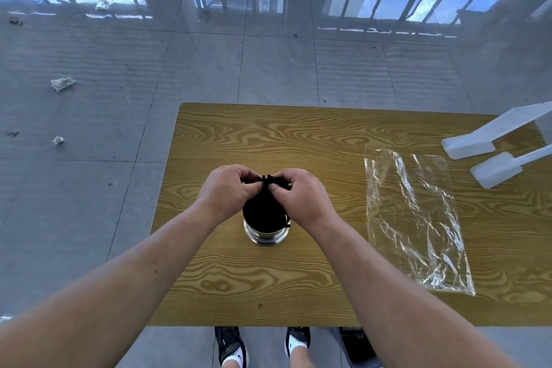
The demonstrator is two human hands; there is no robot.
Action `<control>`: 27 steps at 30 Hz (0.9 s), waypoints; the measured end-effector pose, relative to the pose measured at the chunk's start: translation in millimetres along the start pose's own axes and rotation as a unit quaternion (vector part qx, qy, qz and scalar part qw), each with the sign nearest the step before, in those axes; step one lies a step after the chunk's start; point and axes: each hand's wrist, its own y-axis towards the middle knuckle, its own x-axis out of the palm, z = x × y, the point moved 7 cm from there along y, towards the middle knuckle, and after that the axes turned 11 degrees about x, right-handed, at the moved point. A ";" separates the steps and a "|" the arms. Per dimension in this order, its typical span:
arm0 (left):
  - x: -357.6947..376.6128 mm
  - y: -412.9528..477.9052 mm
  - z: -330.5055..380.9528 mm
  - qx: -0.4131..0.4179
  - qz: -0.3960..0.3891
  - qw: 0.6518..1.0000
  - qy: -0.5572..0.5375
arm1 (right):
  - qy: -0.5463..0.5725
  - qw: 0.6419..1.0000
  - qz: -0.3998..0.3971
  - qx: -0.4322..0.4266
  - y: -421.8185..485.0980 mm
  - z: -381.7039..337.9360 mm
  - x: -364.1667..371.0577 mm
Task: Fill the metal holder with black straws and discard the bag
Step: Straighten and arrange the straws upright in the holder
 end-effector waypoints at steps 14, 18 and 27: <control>0.3 1.8 8.1 0.016 -0.006 0.999 -0.040 | 0.041 0.998 -0.037 0.015 7.5 -2.0 -5.1; -1.8 2.4 11.9 0.025 -0.014 0.998 -0.051 | 0.038 0.998 -0.049 0.010 6.2 -6.7 -10.3; -1.0 0.5 16.2 0.031 -0.005 0.999 -0.027 | -0.050 0.998 -0.013 -0.036 -0.1 -20.0 -16.2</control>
